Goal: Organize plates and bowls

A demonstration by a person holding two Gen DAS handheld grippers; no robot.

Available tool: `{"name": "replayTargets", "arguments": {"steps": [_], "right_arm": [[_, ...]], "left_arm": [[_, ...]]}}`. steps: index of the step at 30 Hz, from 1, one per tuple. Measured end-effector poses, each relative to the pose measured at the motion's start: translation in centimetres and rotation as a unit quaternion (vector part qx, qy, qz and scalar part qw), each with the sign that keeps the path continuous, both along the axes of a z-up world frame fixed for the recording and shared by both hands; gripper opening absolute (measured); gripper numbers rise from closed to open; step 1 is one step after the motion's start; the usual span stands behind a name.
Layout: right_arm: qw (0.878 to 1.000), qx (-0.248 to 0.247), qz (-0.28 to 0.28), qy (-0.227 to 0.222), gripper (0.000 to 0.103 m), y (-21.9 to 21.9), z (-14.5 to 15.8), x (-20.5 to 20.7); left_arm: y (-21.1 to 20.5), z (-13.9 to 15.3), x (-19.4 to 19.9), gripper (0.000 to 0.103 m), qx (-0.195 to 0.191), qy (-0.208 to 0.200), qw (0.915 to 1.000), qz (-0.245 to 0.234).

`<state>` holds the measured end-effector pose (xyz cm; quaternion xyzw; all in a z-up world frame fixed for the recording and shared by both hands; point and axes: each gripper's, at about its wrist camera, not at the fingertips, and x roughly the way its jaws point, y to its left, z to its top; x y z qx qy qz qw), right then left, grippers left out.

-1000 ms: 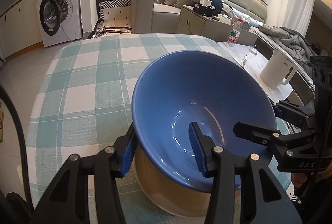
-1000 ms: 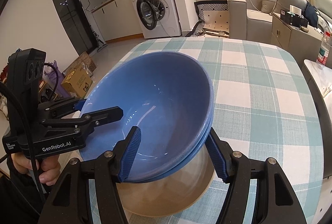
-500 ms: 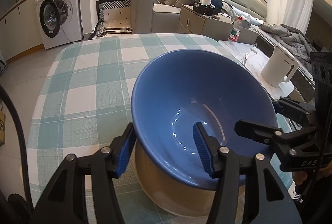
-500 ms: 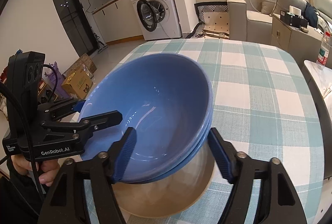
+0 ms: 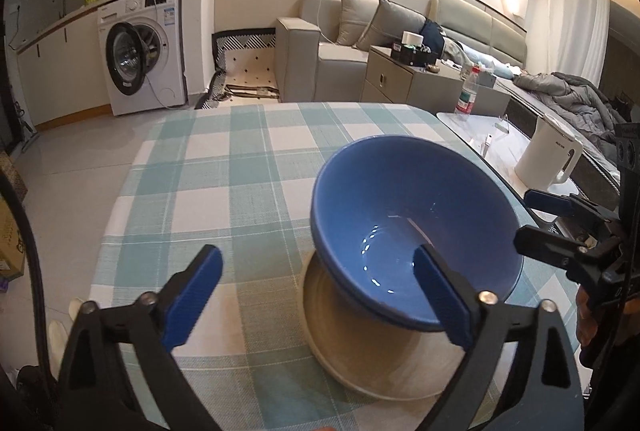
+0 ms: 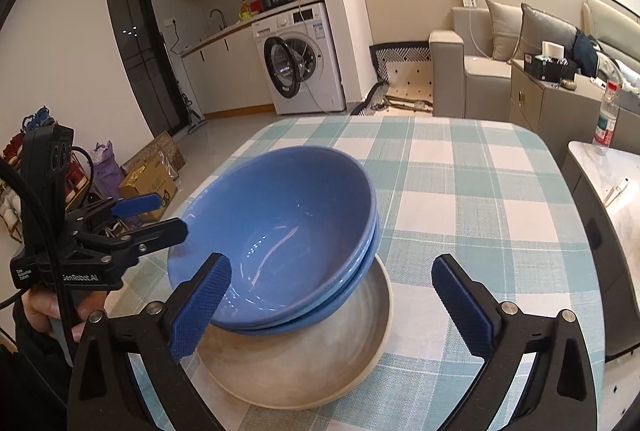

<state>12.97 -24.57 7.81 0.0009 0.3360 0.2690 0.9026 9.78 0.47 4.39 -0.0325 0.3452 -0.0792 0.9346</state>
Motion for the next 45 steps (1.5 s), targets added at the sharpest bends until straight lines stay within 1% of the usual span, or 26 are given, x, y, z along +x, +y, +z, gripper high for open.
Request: {"name": "replayTargets", "arguments": {"steps": [2, 9, 14, 18, 22, 26, 31, 40, 45], "right_arm": [[1.0, 0.001, -0.002, -0.014, 0.102, -0.5, 0.1, -0.7], [0.999, 0.019, 0.002, -0.034, 0.102, -2.1, -0.2, -2.3], [0.998, 0.025, 0.008, -0.055, 0.102, -2.8, -0.3, -3.7], [0.997, 0.029, 0.016, -0.074, 0.102, -3.3, -0.6, -4.6], [0.996, 0.029, 0.019, -0.08, 0.102, -3.8, -0.9, -5.2], [0.996, 0.021, 0.015, -0.085, 0.102, -4.1, -1.5, -5.7], [0.995, 0.015, 0.017, -0.099, 0.102, -4.4, -2.2, -6.6], [0.993, 0.022, 0.02, -0.117, 0.102, -5.2, -3.5, -7.5], [0.991, 0.026, 0.028, -0.125, 0.102, -5.1, -3.8, -7.9]], "left_arm": [[0.4, 0.1, -0.8, 0.103, 0.004, -0.011, 0.9999, 0.007], [1.8, 0.4, -3.2, 0.103, -0.001, -0.049, 0.9986, 0.018], [2.2, 0.6, -4.8, 0.103, 0.005, -0.08, 0.9966, 0.02], [2.4, 0.4, -5.7, 0.103, 0.002, -0.088, 0.9958, 0.022], [2.4, 0.2, -6.7, 0.103, 0.006, -0.102, 0.9943, 0.029], [2.6, -0.3, -7.2, 0.103, -0.005, -0.109, 0.9936, 0.029], [2.4, -1.1, -7.4, 0.103, 0.002, -0.114, 0.9932, 0.021], [1.7, -2.7, -7.6, 0.103, 0.011, -0.122, 0.9925, 0.002], [1.4, -3.3, -7.8, 0.103, 0.006, -0.12, 0.9927, -0.01]]}}
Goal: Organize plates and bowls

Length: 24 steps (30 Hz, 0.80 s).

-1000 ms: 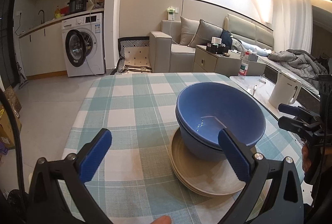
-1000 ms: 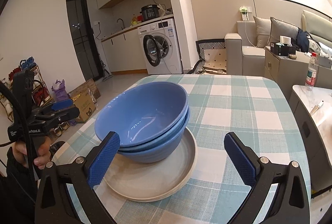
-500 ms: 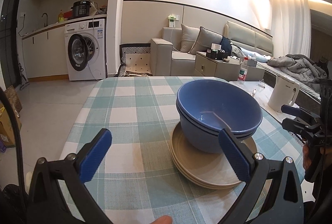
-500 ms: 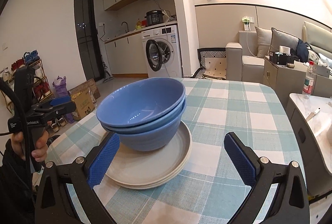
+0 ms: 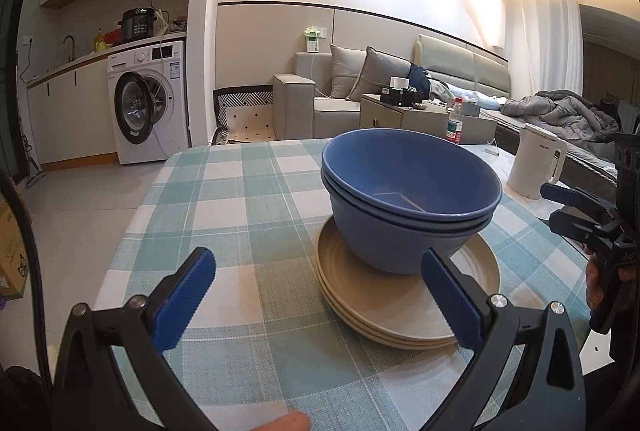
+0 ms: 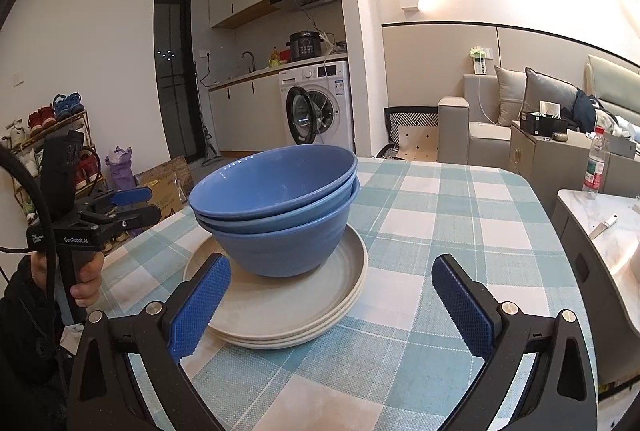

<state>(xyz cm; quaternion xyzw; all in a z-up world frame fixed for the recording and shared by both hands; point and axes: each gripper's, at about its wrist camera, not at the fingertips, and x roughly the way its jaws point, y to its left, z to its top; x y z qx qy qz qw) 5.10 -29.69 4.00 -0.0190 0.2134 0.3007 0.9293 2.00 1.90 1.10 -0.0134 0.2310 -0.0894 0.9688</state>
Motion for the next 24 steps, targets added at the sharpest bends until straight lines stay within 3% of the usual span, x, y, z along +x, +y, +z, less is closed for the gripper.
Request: {"name": "replayTargets", "arguments": {"steps": [24], "right_arm": [[1.0, 0.006, 0.015, -0.011, 0.102, 0.1, -1.2, -0.6]], "left_arm": [[0.0, -1.7, -0.6, 0.103, -0.002, -0.02, 0.9997, -0.014]]}}
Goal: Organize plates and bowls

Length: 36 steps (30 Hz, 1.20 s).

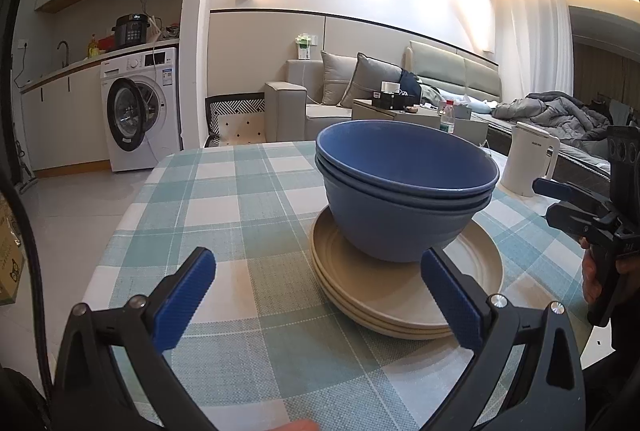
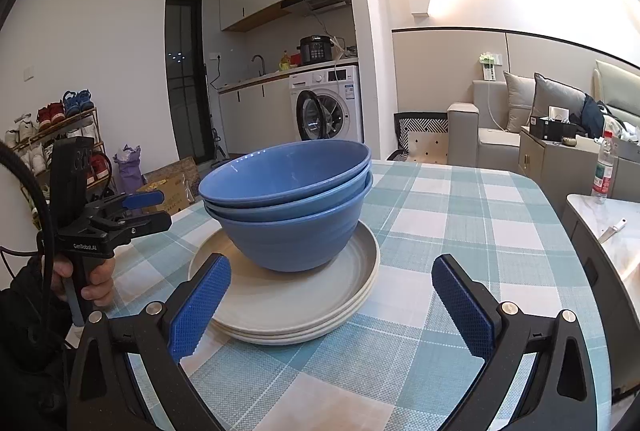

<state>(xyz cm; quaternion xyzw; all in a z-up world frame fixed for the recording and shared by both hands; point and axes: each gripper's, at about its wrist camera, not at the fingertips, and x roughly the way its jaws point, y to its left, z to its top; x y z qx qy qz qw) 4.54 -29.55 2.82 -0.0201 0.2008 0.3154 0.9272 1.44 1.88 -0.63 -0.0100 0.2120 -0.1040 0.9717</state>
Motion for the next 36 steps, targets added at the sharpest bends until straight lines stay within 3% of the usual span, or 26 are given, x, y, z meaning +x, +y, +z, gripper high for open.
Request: {"name": "replayTargets", "arguments": {"steps": [36], "right_arm": [[1.0, 0.0, 0.006, -0.004, 0.102, 0.09, -0.1, 0.23]], "left_arm": [[0.04, -0.1, -0.11, 0.103, -0.004, -0.008, 1.0, -0.004]]}}
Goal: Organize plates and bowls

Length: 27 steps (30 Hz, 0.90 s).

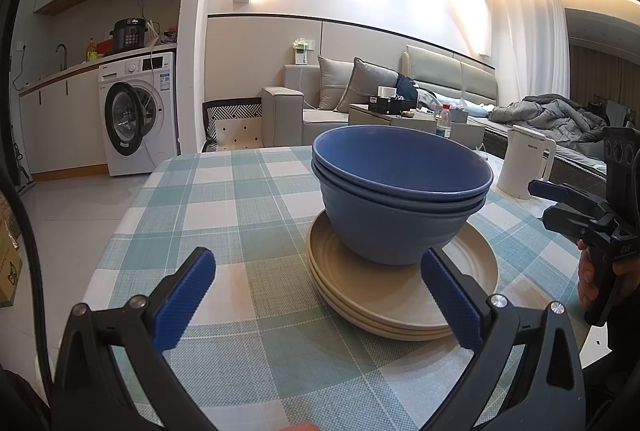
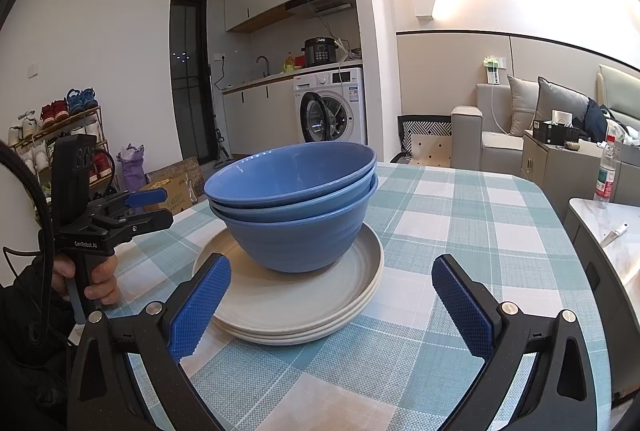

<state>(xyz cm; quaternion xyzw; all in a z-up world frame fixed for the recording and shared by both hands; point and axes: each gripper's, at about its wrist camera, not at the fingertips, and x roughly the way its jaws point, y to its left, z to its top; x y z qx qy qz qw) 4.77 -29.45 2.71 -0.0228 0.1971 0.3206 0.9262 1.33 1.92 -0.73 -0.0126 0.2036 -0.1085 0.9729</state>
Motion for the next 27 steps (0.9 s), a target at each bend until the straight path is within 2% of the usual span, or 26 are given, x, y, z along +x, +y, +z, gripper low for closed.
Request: {"name": "replayTargets", "arguments": {"steps": [27], "right_arm": [[1.0, -0.001, 0.0, 0.0, 0.102, 0.04, -0.02, -0.01]], "left_arm": [[0.0, 0.08, -0.16, 0.103, -0.001, -0.004, 1.0, 0.0]]}}
